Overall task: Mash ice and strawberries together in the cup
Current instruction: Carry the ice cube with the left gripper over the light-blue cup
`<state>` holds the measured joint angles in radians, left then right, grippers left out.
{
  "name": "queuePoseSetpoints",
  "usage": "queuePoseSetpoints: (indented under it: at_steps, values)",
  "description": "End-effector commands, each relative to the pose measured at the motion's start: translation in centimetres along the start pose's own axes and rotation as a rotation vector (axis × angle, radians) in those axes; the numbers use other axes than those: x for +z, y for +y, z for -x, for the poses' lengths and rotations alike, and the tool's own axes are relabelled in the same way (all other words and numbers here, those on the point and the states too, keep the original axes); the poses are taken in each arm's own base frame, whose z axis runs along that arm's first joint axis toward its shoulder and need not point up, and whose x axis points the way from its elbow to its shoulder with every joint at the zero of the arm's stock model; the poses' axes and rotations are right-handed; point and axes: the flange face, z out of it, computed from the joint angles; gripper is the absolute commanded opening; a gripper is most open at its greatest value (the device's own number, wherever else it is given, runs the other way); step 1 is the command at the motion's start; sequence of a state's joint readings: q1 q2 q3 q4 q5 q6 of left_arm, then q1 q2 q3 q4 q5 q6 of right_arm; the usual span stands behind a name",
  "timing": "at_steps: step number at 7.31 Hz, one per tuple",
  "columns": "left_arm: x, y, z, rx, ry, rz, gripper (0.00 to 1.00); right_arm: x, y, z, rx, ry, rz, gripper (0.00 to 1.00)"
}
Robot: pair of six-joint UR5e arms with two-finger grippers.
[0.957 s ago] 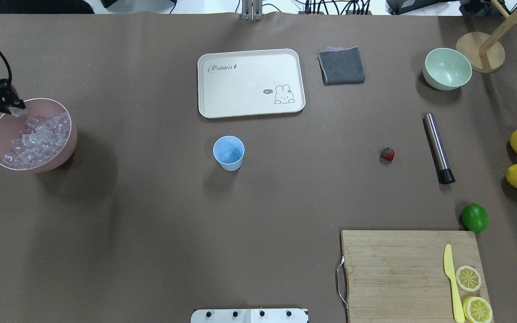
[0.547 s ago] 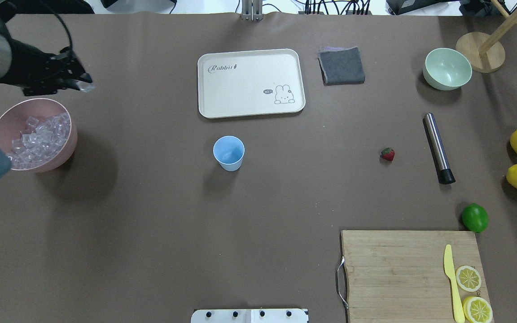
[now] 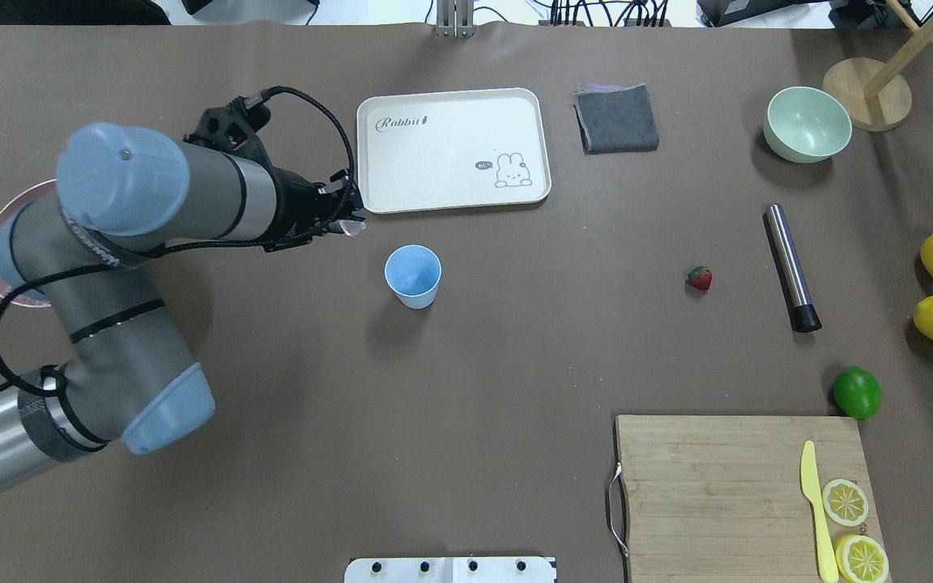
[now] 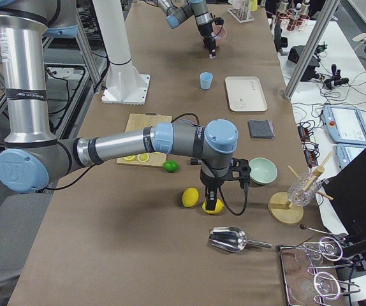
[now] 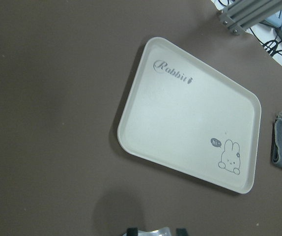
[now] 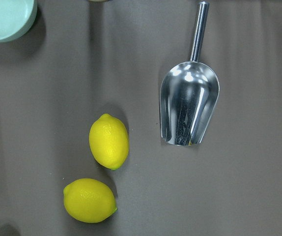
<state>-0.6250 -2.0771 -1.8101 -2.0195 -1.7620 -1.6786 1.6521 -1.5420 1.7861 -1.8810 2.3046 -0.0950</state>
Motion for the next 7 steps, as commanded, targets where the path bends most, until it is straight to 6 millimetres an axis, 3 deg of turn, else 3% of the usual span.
queuePoseSetpoints:
  at_steps: [1,3,6,7]
  values:
    - [2.9,3.7,-1.1,0.027,-0.008,-0.011,0.0,0.0,0.2,0.0,0.0,0.001,-0.001,1.0]
    - [4.6,5.4,-1.9,0.034,-0.015,-0.02,0.0,0.0,0.2,0.0,0.0,0.001,-0.001,1.0]
    - [6.4,5.5,-1.2,0.036,-0.044,-0.023,0.0,0.0,0.2,0.1,0.0,-0.002,-0.001,1.0]
    - [6.3,5.6,-1.6,0.036,-0.038,-0.023,0.2,-0.1,0.1,0.1,-0.001,-0.004,-0.003,1.0]
